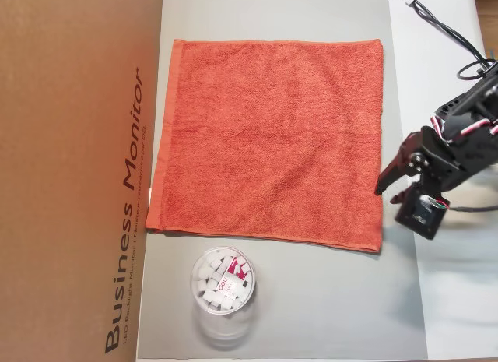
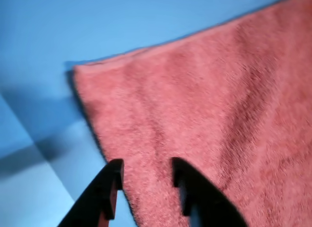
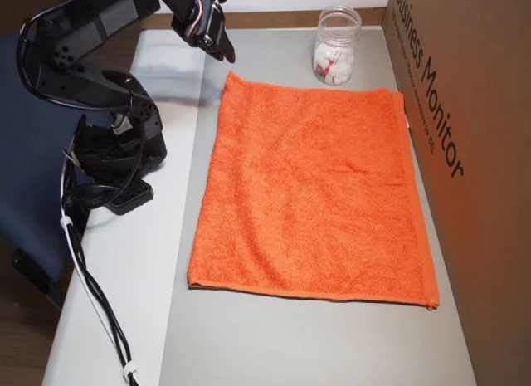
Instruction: Fold the blanket.
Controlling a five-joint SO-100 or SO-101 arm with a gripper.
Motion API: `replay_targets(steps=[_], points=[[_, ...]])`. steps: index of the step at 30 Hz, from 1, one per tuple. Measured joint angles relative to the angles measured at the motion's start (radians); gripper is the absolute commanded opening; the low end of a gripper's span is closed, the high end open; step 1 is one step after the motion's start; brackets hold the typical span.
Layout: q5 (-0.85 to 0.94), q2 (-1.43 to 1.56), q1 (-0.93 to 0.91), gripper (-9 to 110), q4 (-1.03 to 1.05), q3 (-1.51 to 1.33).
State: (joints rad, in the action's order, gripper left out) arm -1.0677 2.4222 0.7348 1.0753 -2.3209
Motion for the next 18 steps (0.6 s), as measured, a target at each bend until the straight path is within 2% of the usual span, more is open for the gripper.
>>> replay_targets(steps=[8,18], points=[[0.0,-0.103,0.103,17,-0.008,0.003],[0.0,-0.276,0.15,17,-0.215,0.006]])
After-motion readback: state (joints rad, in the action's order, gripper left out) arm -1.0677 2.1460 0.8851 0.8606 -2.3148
